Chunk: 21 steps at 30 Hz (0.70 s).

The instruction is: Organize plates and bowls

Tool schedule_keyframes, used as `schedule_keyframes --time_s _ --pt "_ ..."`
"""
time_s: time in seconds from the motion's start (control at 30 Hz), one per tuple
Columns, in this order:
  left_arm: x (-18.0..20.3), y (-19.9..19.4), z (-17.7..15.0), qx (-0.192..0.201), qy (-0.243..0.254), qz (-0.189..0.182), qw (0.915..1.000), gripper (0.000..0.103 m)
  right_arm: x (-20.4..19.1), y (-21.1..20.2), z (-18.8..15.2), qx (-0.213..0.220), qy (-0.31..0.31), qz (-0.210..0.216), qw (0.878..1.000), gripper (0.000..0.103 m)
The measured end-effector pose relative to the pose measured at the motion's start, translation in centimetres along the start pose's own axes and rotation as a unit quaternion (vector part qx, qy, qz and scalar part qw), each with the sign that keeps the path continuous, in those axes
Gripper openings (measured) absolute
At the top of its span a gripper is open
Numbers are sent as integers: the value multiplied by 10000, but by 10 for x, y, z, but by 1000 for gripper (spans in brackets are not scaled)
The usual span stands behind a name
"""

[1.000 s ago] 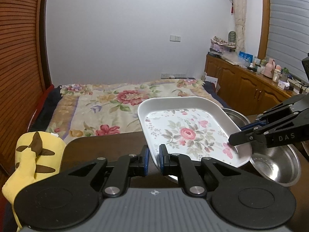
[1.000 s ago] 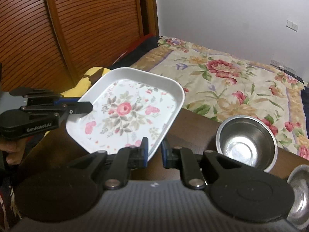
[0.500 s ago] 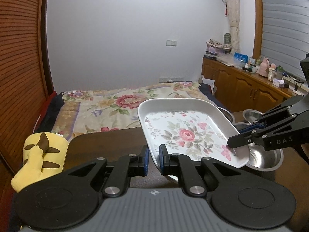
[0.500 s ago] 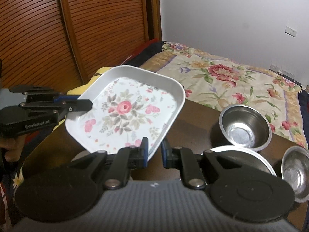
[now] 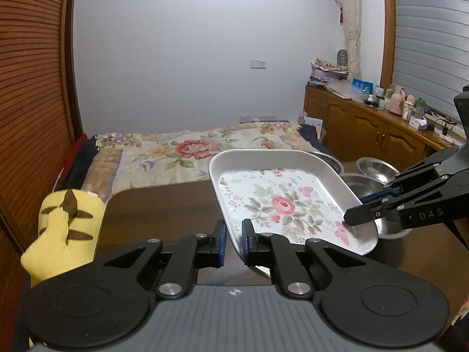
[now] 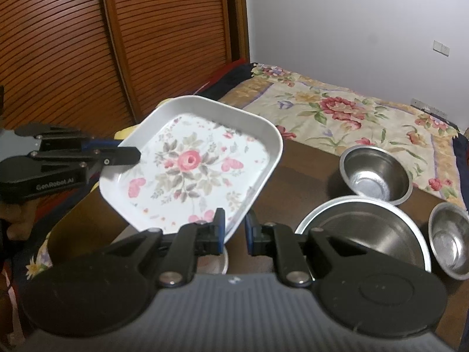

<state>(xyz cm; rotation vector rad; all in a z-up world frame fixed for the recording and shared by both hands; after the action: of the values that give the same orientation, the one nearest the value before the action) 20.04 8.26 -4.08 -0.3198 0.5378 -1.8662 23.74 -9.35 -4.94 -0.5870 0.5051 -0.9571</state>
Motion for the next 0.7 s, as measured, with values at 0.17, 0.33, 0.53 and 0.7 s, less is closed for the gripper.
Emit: schedule_keyframes --time_s 0.17,0.33,0.53,0.7 --pt "3 -5 -19 -139 -47 15 9999 13 -7 3 -16 -64 68 123 9999 16" --pt "6 -7 -36 -288 -103 -24 9995 14 -10 5 -31 -124 122 232 9996 16" --pt "11 -8 -55 -445 -96 -7 9990 13 -17 6 -49 -196 122 278 9993 16" --pt "12 -9 -70 -565 -180 -4 9982 13 -23 6 -66 -250 71 287 9993 17"
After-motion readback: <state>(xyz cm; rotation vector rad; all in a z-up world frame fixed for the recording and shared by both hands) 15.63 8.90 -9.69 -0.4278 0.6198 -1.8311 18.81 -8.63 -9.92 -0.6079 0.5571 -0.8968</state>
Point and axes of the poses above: each gripper's, at about its wrist camera, not at the fingertips, and y roughly the way its jaws point, x to its right, z to its top, the point moved 7 cm from there along y, roughly the way its jaws point, and after that the axes turned 4 degrees about y, right-handed, at the moved point
